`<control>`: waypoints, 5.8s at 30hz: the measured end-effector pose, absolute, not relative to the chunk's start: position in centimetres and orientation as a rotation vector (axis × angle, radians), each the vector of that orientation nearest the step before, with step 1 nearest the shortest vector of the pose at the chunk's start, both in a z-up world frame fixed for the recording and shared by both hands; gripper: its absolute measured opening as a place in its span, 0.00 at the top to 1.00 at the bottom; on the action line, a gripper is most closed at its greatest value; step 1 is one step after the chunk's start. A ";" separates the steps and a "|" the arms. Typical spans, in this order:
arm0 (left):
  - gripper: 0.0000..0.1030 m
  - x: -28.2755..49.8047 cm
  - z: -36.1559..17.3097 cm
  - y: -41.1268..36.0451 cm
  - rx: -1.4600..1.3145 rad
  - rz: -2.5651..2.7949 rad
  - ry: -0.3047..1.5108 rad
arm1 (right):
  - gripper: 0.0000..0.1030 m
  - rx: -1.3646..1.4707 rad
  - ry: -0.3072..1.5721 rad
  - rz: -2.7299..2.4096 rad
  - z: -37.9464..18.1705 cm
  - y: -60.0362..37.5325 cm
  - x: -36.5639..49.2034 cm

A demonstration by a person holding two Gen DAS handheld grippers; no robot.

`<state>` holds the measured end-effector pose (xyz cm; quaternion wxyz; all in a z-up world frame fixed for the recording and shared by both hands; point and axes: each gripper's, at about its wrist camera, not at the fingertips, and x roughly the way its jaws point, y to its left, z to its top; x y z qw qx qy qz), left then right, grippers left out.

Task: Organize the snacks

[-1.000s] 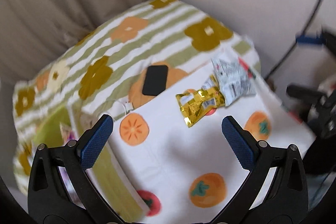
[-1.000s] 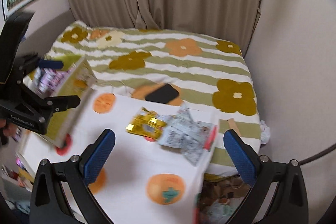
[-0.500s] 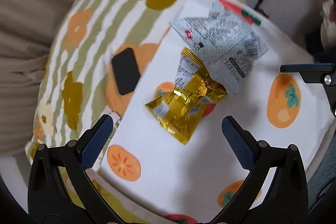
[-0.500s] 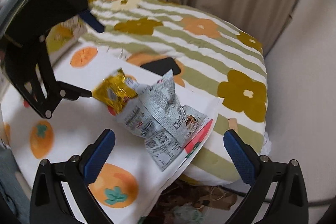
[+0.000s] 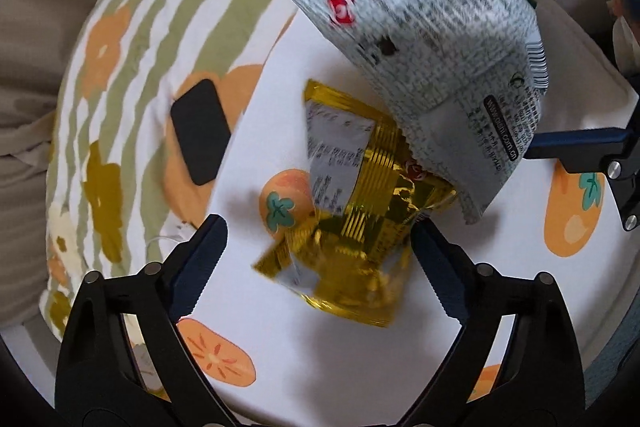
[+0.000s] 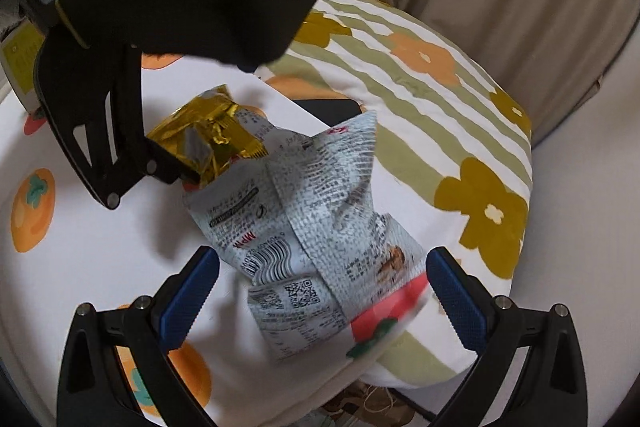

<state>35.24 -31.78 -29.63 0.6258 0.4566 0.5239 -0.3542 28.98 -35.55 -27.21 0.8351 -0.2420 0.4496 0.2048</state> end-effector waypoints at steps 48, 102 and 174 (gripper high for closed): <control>0.48 33.4 -9.2 -15.6 0.509 -0.513 1.035 | 0.42 -0.086 0.852 0.447 -11.0 -30.2 31.7; 0.00 29.6 -11.9 19.7 0.122 -0.358 1.094 | 0.42 -0.127 0.893 0.596 -9.8 4.5 39.1; 0.00 2.5 2.4 7.6 0.044 -0.130 0.512 | 0.00 0.038 0.531 -0.032 0.6 -13.5 3.0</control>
